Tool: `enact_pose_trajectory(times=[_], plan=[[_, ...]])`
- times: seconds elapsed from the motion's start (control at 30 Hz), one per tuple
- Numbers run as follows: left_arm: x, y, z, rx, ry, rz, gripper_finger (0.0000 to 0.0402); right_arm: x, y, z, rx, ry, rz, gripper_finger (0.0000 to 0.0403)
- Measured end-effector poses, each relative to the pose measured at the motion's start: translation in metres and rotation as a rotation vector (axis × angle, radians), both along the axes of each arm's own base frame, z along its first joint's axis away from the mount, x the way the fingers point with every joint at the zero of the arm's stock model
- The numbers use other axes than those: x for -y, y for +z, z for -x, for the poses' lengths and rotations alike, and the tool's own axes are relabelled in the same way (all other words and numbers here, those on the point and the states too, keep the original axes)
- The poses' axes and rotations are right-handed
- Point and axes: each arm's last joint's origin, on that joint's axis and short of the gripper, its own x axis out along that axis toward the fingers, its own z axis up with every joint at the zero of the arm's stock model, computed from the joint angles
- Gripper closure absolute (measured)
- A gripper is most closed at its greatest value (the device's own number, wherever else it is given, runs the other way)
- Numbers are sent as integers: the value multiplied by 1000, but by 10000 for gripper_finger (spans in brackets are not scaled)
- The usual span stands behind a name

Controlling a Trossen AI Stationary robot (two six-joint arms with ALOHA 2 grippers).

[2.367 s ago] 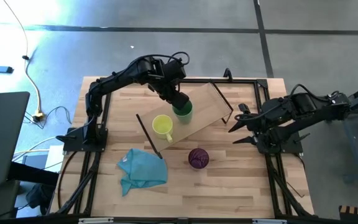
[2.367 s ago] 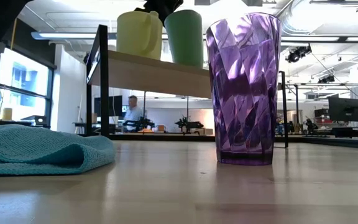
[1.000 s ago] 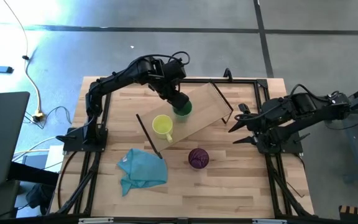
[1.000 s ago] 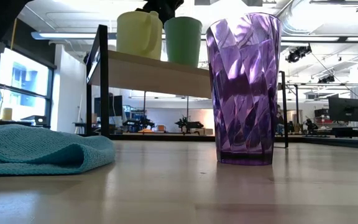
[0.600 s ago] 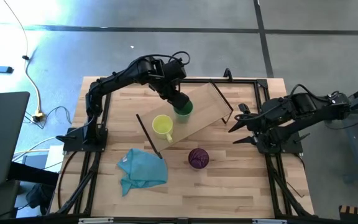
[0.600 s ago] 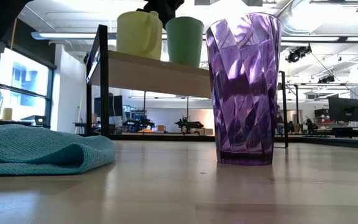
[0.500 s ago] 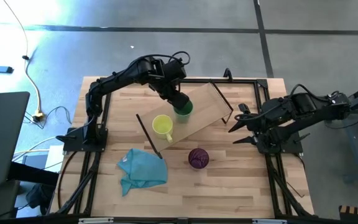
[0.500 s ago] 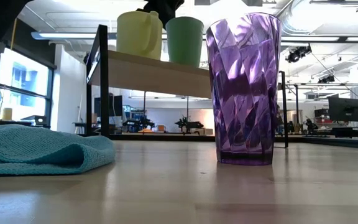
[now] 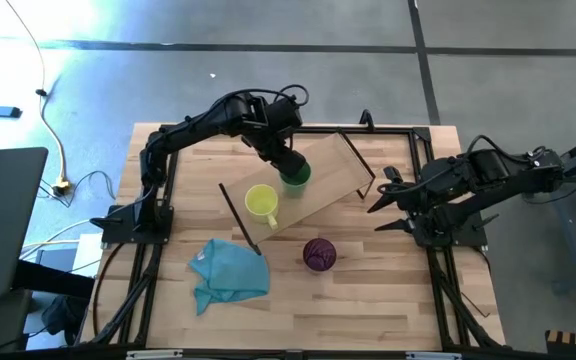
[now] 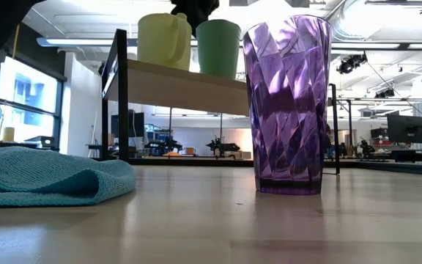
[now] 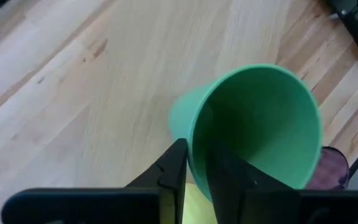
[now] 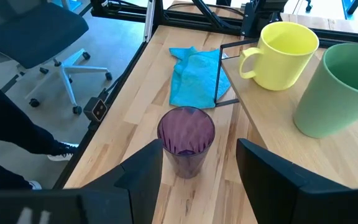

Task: Stack small to large cups/mugs on shelf
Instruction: Put the green cup on the shelf

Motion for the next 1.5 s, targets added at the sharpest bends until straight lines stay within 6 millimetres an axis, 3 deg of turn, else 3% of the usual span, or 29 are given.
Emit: enact_pose_trajectory(times=[0.3,1.5], plan=[[-3,-12,-10,-16,-23,18,355,0,-1,0,-16,-9,-12,206],[-2,-6,-9,26,-72,5,355,1,-1,1,-16,-24,1,206]])
